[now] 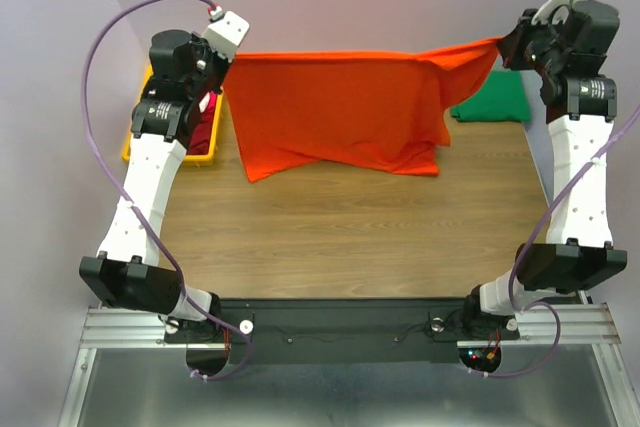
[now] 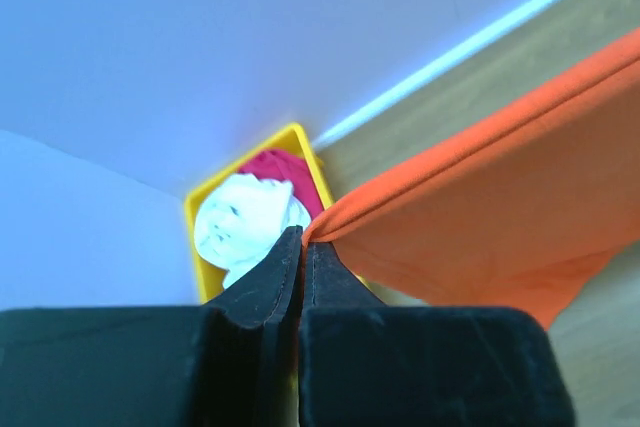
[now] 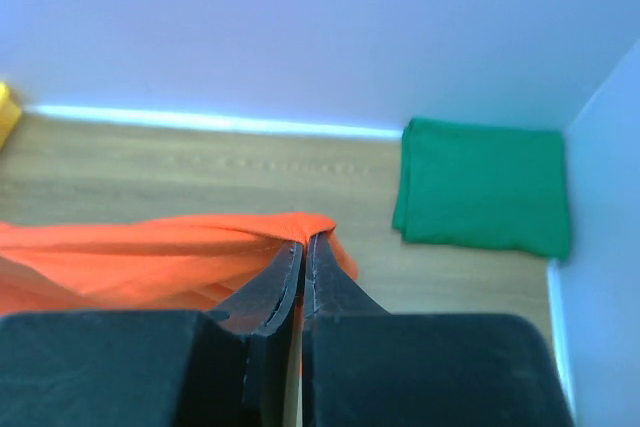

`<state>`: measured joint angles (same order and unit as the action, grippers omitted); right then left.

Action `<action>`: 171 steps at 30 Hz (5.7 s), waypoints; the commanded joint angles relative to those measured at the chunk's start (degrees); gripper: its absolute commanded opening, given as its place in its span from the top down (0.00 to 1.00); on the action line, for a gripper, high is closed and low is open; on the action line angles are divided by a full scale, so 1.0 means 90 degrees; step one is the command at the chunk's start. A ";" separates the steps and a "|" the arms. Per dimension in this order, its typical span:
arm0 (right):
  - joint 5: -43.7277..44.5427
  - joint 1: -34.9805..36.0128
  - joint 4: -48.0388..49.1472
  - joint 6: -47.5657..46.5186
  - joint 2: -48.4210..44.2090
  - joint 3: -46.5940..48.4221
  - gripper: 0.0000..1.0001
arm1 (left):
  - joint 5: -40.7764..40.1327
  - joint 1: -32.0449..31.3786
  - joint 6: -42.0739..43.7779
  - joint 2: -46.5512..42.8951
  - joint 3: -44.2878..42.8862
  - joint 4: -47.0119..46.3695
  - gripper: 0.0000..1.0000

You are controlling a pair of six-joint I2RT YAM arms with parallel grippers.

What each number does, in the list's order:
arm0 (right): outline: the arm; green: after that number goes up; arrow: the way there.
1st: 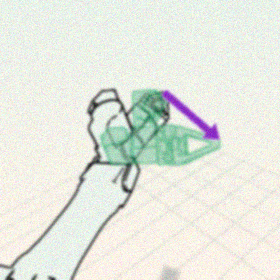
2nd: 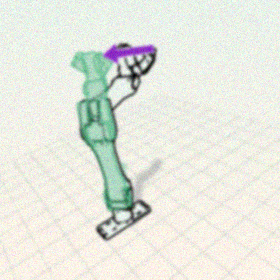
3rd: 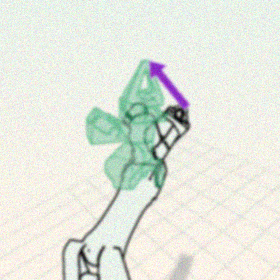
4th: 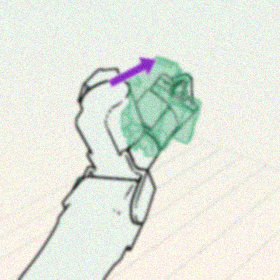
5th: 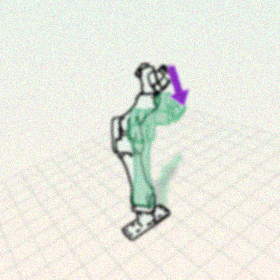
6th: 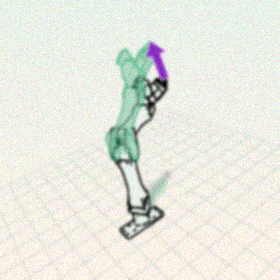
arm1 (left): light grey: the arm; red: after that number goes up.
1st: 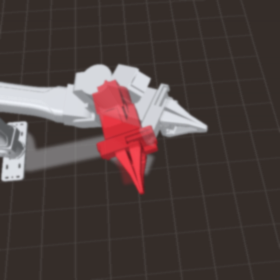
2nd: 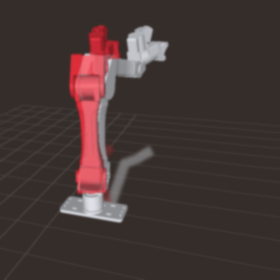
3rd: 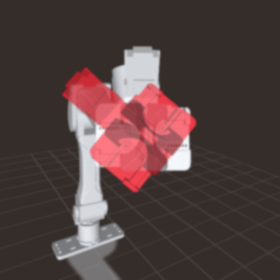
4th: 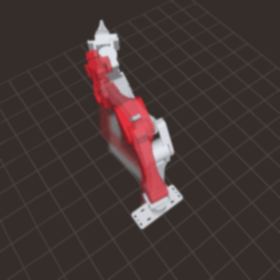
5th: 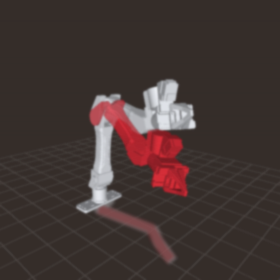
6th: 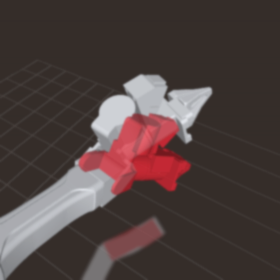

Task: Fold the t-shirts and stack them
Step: Flatten the tshirt out, then fold the tshirt

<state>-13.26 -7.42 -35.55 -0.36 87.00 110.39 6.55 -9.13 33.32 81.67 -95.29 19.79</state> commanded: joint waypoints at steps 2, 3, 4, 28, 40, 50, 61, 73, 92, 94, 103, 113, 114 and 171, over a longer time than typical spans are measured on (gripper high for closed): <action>0.0662 -0.0064 0.0492 0.0021 0.0118 0.0839 0.99 | -0.0522 0.0086 -0.0382 -0.0314 -0.0487 -0.0743 1.00; 0.0807 -0.0064 0.0532 0.0030 0.0060 0.0908 0.99 | -0.0532 0.0086 -0.0401 -0.0363 -0.0535 -0.0773 1.00; 0.0896 -0.0064 0.0571 0.0021 0.0031 0.0976 0.99 | -0.0532 0.0086 -0.0431 -0.0392 -0.0565 -0.0793 1.00; 0.2303 -0.0064 0.1362 -0.1717 -0.2674 0.2812 0.99 | 0.1372 0.0086 -0.0841 -0.3732 -0.1316 0.1159 1.00; -0.0074 -0.0064 0.0778 -0.2353 -0.3680 -0.0358 0.99 | 0.1646 0.0086 -0.0383 -0.4357 0.1365 0.2401 1.00; -0.1613 -0.0064 0.0238 -0.2899 -0.3927 -0.5300 0.99 | 0.1314 0.0076 0.0096 -0.3588 0.5048 0.0432 1.00; -0.1164 -0.0064 0.2182 -0.2245 -0.0823 -0.5372 0.99 | 0.0689 0.0086 -0.0147 -0.0093 0.4847 -0.1320 1.00; -0.0656 0.0072 0.2417 -0.1503 0.1552 -0.3274 0.99 | 0.0367 0.0496 -0.0118 0.2164 0.2553 -0.1311 1.00; -0.0080 0.0600 0.2397 -0.0819 0.2951 -0.1913 0.99 | 0.0513 0.0867 -0.0236 0.3026 0.1515 -0.0969 1.00; -0.0099 0.0600 0.2397 -0.0819 0.2697 -0.2079 0.99 | 0.0542 0.0877 -0.0167 0.2938 0.1525 -0.0949 1.00; -0.0294 0.0600 0.2144 -0.0975 0.1808 -0.3094 0.99 | 0.0601 0.0887 0.0126 0.2528 0.1856 -0.0861 1.00; -0.0227 0.0815 0.1655 -0.1083 0.2266 -0.3223 0.98 | 0.0688 0.0887 0.0233 0.3054 0.1701 -0.0539 0.99; -0.0149 0.0815 0.1645 -0.1073 0.2276 -0.3184 0.99 | 0.0708 0.0877 0.0233 0.3084 0.1662 -0.0510 1.00; 0.2167 0.3725 -0.1333 -0.1425 0.0919 -0.5253 0.49 | 0.0718 0.0477 -0.0226 0.0691 0.5206 -0.0597 0.48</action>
<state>3.40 25.91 -47.57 -14.13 96.14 64.36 14.50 -4.78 31.18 88.09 -49.10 16.86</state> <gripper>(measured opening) 0.509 0.530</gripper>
